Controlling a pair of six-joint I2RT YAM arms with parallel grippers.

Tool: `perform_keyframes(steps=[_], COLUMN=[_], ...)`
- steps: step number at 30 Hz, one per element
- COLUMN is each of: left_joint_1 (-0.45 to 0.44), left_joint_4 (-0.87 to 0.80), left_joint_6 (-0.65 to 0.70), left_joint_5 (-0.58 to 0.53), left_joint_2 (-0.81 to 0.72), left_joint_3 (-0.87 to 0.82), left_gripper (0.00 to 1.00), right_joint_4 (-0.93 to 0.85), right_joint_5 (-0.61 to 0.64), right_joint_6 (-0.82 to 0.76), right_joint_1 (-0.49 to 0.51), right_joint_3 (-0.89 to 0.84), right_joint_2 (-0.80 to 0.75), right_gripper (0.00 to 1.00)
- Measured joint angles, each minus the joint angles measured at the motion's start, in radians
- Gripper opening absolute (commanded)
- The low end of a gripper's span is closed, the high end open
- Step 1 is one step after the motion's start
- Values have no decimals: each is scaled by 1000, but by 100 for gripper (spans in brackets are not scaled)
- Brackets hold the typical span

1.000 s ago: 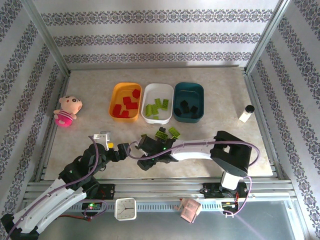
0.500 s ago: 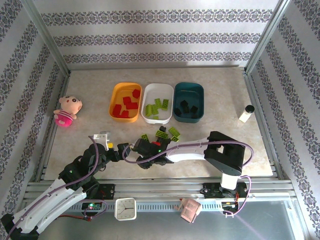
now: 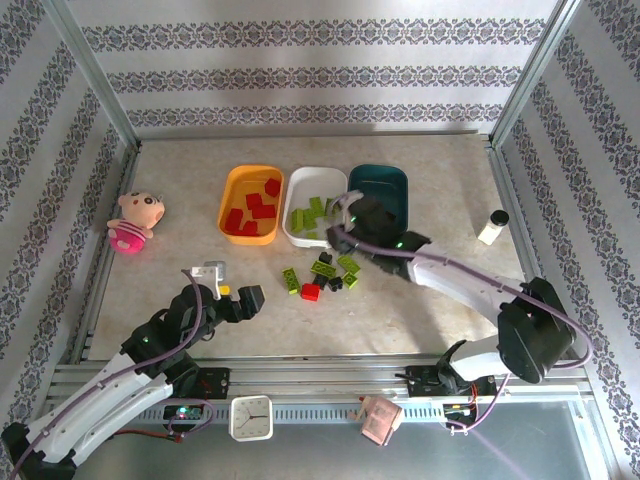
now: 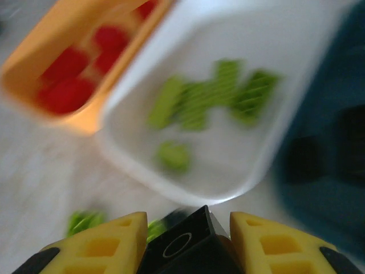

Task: Sort the legos into containers by color
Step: Place the lego in the container, then pick up the lego from the middle-left of the table.

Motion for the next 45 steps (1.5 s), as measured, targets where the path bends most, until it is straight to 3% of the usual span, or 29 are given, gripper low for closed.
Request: perform_keyframes(steps=[3,9,11,14,17,22,27,33,45], left_joint_1=[0,0,0,0,0,-13,-135,-225,-239], left_joint_4=[25,65,81,106,135,172,235,302,360], left_joint_6=[0,0,0,0,5,39,74,98,161], left_joint_5=[19,48,55,70,93,145,142,140,-24], left_joint_2=[31,81,98,134,204,433,697,962,1184], left_joint_3=[0,0,0,0,3,78,187,298,402], left_gripper=[100,100,100,100,97,87,77,76,69], right_joint_4=[0,-20,-38,-66,-76,-74,-47,-29,-14], right_joint_5=[11,34,50,66,72,79,79,75,51], right_joint_6=[25,76,85,106,107,103,101,103,105], right_joint_1=[-148,-299,-322,-338,-336,-305,-253,-239,-240], right_joint_3=[49,164,195,215,217,210,130,7,-77], right_joint_2=[63,268,325,375,377,313,161,53,-20], right_gripper=[25,30,39,63,71,73,73,73,73])
